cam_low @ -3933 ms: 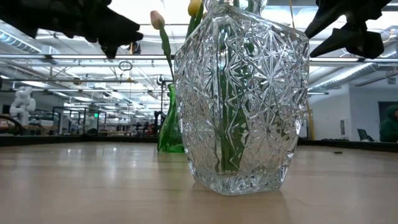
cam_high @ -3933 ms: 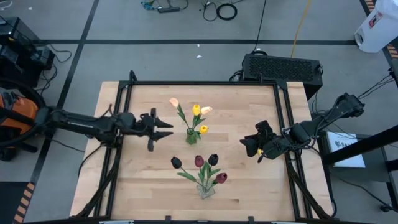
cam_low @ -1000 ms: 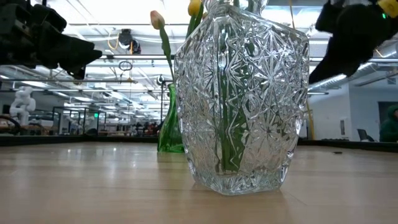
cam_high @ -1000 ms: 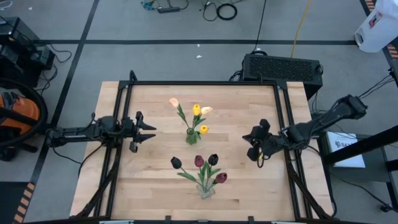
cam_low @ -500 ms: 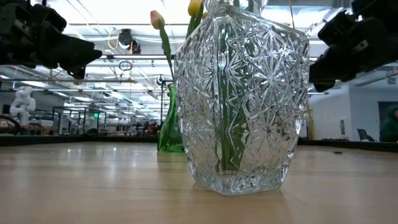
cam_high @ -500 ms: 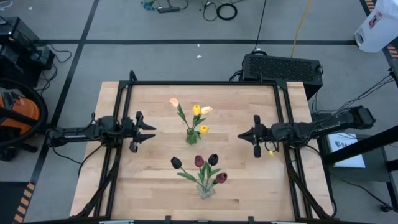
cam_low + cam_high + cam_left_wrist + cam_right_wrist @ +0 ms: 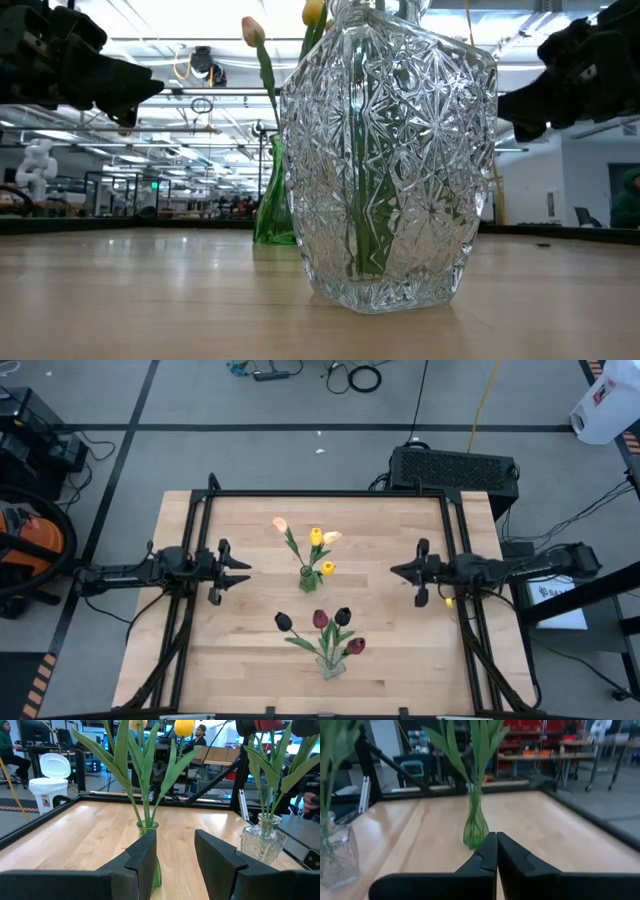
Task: Sort flowers into vase by color
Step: Return to Home Position
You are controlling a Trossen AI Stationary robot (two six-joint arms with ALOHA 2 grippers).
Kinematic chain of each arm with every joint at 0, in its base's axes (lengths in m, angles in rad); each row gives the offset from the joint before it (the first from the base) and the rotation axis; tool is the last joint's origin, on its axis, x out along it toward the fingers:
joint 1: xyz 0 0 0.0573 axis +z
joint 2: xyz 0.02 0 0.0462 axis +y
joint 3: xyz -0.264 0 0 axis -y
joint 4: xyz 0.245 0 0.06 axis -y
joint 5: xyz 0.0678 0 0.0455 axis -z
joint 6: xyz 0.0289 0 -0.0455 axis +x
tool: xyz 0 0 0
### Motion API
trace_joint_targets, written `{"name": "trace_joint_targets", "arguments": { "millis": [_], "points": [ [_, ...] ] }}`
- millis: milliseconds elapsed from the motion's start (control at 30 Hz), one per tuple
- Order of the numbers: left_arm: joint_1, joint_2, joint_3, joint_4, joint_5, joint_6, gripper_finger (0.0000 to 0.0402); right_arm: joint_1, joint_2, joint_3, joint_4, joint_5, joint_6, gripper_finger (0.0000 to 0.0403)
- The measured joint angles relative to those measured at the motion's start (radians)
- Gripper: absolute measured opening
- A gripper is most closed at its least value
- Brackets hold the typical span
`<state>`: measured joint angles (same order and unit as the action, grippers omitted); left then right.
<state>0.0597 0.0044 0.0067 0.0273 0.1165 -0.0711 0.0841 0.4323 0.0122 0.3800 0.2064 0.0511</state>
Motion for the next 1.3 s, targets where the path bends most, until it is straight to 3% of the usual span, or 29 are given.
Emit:
{"name": "trace_joint_targets", "arguments": {
  "millis": [567,800,967,1300],
  "points": [
    [0.0,0.0,0.0,0.0,0.0,0.0,0.0141,-0.004,-0.257,0.002,0.003,-0.001,-0.063,0.0],
    [0.0,0.0,0.0,0.0,0.0,0.0,0.0141,-0.057,-0.296,0.002,-0.003,-0.183,-0.002,0.0],
    [0.0,0.0,0.0,0.0,0.0,0.0,0.0141,-0.093,-0.326,0.002,-0.009,-0.188,0.02,0.0],
    [0.0,0.0,0.0,0.0,0.0,0.0,0.0141,-0.118,-0.401,0.002,-0.291,-0.213,0.023,0.0]
  ]
}}
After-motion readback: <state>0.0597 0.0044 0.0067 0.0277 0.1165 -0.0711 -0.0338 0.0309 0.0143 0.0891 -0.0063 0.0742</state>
